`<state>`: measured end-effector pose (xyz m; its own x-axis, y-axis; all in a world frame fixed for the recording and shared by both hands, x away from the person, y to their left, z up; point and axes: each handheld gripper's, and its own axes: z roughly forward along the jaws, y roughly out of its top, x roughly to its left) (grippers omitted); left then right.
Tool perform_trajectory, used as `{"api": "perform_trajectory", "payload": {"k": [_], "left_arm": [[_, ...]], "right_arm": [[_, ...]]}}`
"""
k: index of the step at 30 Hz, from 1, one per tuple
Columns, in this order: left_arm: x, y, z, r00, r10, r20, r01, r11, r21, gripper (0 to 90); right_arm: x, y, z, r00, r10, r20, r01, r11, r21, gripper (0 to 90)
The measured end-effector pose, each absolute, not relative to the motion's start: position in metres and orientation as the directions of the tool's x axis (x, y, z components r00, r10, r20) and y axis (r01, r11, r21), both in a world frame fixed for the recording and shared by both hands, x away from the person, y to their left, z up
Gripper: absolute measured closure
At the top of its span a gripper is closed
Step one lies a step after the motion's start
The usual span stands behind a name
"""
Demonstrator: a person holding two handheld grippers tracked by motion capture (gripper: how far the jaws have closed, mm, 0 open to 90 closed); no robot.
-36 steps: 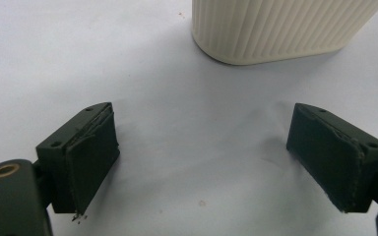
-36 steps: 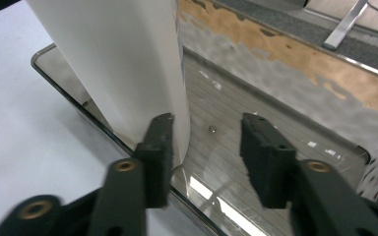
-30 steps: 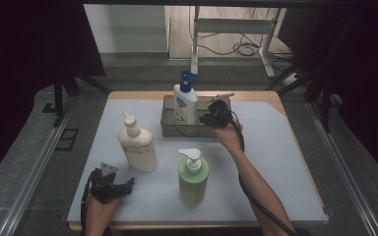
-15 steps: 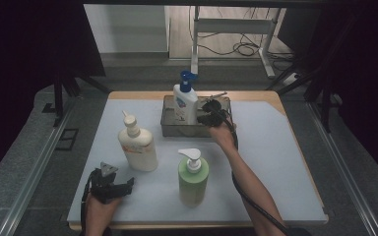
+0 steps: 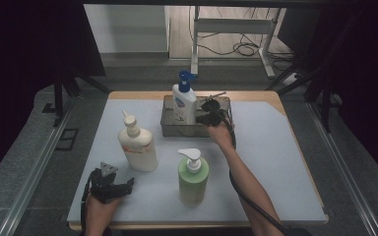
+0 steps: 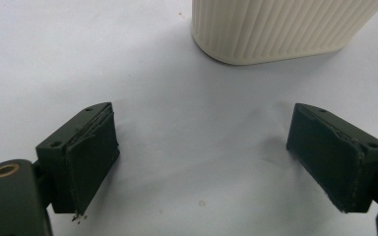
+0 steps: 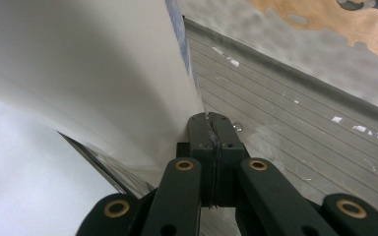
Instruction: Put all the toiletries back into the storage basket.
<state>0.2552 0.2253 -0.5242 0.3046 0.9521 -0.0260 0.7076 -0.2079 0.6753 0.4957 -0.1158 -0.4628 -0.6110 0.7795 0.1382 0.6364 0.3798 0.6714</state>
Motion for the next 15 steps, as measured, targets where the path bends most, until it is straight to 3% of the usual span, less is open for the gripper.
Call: {"api": "perform_trajectory", "payload": {"k": [15], "left_arm": [[0.255,0.225,-0.524,0.304,0.952,-0.026,0.708,-0.207,0.675,11.7]], "right_arm": [[0.495,-0.101,-0.465,-0.626,0.766,0.143,0.631,0.391,0.670,87.1]]}}
